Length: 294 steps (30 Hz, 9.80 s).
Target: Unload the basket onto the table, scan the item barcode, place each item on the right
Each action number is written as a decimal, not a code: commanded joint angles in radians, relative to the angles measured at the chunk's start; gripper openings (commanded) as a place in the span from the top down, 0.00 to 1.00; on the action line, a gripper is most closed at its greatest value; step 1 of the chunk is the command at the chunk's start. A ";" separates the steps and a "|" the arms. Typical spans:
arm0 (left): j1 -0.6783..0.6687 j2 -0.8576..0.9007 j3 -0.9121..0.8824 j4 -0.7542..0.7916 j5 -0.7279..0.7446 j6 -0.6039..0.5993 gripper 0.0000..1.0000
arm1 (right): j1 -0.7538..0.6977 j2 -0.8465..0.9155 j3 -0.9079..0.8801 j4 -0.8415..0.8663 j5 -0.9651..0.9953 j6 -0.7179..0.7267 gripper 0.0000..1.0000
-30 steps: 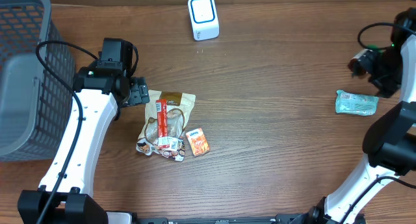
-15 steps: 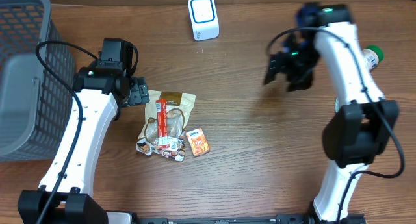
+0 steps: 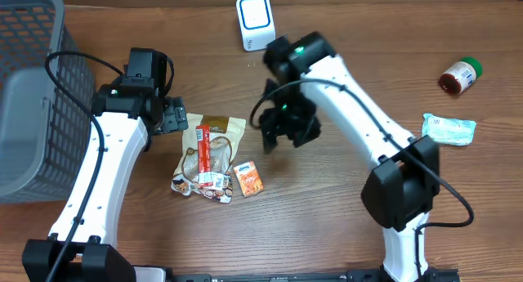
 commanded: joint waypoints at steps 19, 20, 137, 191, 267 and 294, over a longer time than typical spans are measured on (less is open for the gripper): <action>-0.005 0.003 0.002 0.002 -0.007 0.001 0.00 | 0.335 -0.023 -0.323 0.348 0.104 0.245 0.96; -0.005 0.003 0.002 0.002 -0.007 0.001 0.00 | 0.335 -0.023 -0.344 0.373 0.104 0.248 0.96; -0.005 0.003 0.002 0.002 -0.007 0.001 0.00 | 0.183 -0.084 -0.681 1.041 0.142 0.650 0.96; -0.008 0.003 0.002 0.002 -0.006 0.001 0.00 | 0.167 -0.095 -0.637 1.281 0.208 0.538 0.56; -0.005 0.003 0.002 0.002 -0.007 0.001 0.00 | 0.210 -0.026 -0.518 1.051 0.785 0.307 0.45; -0.005 0.003 0.002 0.002 -0.007 0.001 0.00 | 0.210 -0.021 -0.605 1.102 0.774 0.311 0.69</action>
